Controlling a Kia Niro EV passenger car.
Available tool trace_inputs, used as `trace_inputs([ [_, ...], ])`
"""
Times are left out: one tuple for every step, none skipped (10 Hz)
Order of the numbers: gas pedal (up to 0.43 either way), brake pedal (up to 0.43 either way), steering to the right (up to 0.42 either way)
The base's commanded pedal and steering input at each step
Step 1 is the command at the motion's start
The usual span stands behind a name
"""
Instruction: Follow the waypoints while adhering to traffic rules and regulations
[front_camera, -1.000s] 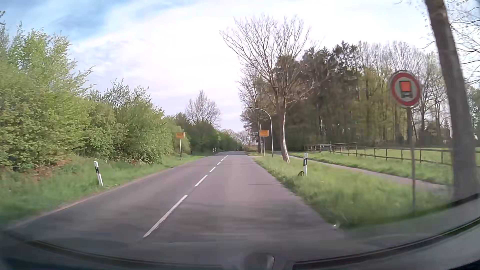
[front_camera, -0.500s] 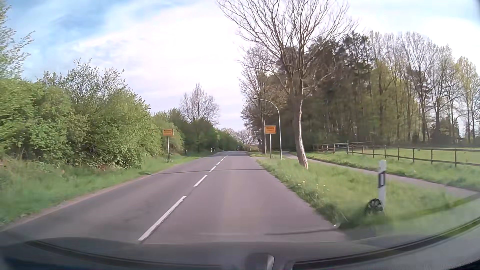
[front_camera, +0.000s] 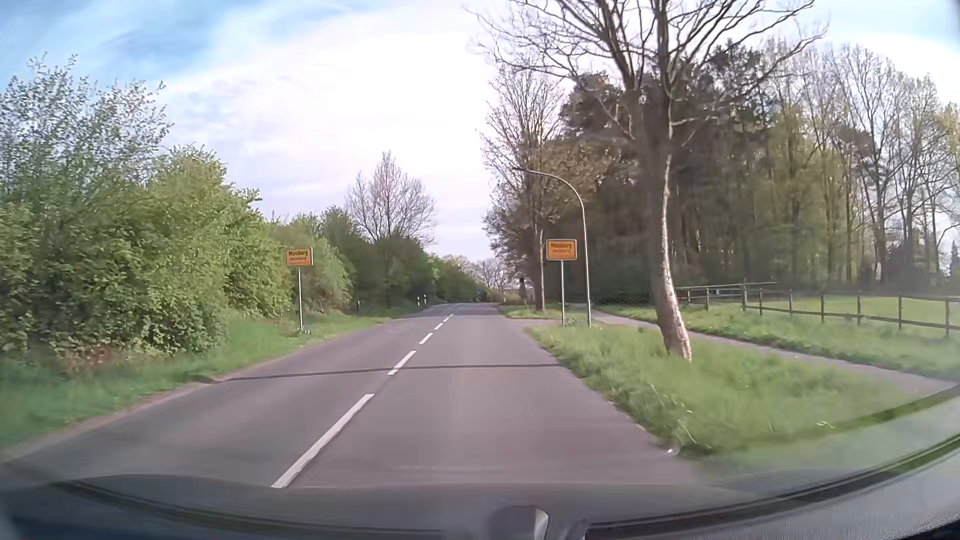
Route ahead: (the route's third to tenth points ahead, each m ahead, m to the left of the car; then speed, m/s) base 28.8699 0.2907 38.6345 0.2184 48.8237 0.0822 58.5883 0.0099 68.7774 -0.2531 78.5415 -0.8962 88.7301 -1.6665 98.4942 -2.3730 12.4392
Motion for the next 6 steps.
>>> trace_inputs([
  [0.079,0.000,-0.006],
  [0.079,0.000,-0.006],
  [0.079,0.000,-0.006],
  [0.079,0.000,-0.006],
  [0.079,0.000,-0.006],
  [0.079,0.000,-0.006],
])
